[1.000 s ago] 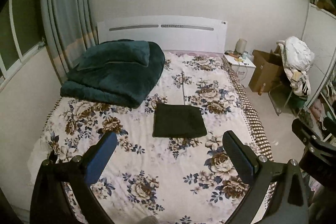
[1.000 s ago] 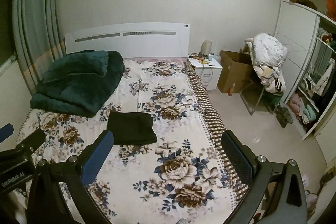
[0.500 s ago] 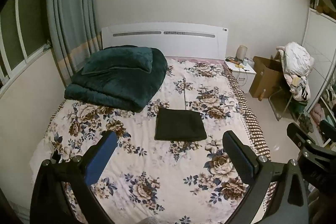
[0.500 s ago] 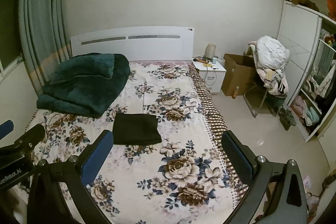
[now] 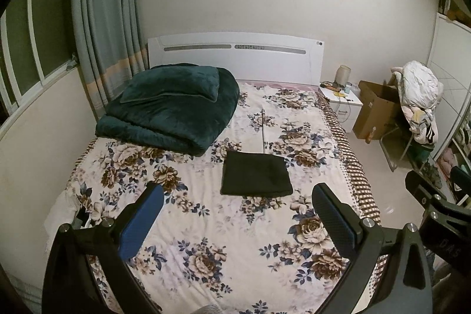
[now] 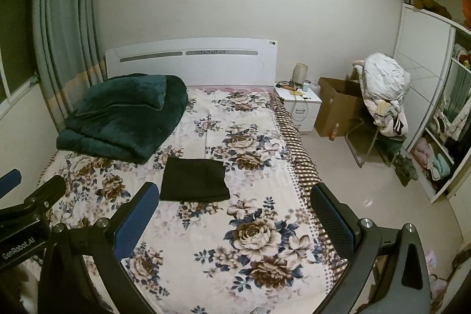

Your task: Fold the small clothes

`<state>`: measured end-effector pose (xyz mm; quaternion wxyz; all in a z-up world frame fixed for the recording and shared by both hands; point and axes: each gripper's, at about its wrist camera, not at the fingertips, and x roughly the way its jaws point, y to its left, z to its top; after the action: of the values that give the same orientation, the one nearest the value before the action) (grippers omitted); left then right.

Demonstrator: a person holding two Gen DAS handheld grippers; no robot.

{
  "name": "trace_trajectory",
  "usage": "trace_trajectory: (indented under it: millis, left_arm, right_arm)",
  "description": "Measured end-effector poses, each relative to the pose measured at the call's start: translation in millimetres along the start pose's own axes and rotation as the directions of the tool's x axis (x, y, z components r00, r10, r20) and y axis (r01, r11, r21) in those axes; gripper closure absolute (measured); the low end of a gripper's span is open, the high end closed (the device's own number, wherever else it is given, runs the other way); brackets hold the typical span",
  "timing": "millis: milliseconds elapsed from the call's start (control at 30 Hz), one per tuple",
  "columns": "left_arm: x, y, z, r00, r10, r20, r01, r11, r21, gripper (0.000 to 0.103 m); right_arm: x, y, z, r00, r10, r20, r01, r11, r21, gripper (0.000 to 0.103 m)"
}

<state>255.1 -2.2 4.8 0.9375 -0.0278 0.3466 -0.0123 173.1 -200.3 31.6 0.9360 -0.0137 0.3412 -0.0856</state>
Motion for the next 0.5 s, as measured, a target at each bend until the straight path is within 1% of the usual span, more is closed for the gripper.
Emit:
trace_trajectory:
  millis: [500]
  left_arm:
    - [-4.5,0.4,-2.3,1.0,0.006,0.002,-0.006,1.0,0.004,0.0]
  right_arm:
    - [-6.5,0.2,-1.8,1.0,0.017,-0.004,-0.017,1.0,0.005,0.0]
